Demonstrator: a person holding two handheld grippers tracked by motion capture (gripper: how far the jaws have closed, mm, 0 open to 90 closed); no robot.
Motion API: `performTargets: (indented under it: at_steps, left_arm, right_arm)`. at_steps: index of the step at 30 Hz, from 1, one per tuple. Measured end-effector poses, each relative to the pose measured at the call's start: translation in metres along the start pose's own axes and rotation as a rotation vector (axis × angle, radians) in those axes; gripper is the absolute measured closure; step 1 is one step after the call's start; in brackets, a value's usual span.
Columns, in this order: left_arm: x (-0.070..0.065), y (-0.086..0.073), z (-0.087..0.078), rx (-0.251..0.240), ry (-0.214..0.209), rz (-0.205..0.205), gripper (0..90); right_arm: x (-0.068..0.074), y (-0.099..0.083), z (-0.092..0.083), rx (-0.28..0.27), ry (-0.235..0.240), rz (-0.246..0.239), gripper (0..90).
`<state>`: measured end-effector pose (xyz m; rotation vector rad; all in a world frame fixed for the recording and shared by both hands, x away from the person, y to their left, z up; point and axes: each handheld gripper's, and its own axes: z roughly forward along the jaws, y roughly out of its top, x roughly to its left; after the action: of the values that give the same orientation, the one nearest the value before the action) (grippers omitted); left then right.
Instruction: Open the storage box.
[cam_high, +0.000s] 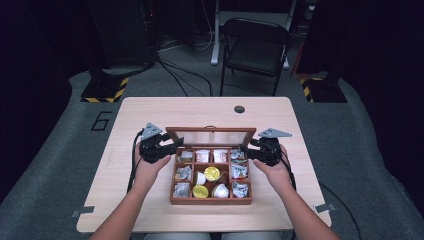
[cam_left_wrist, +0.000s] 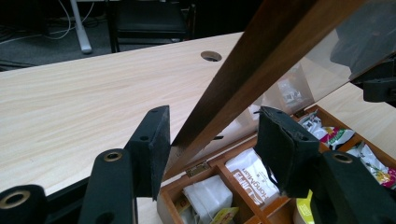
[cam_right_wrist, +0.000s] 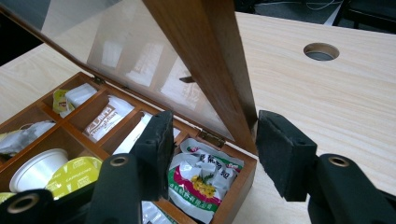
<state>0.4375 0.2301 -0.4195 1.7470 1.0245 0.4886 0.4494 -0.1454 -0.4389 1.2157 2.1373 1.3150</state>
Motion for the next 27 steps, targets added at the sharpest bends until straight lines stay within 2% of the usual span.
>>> performTargets:
  at_steps: [13,19,27]
  left_arm:
    - [0.009,-0.004,0.014,0.003,-0.036,-0.025,41.9]
    - [0.010,-0.006,0.019,0.013,-0.023,-0.015,42.0]
    - [0.013,-0.008,0.024,0.003,-0.025,-0.037,42.0]
  right_arm:
    - [-0.006,0.005,0.009,-0.019,-0.009,0.038,48.8]
    - [-0.006,0.006,0.011,-0.019,-0.010,0.043,49.0]
    - [-0.009,0.007,0.014,-0.023,-0.016,0.043,49.2]
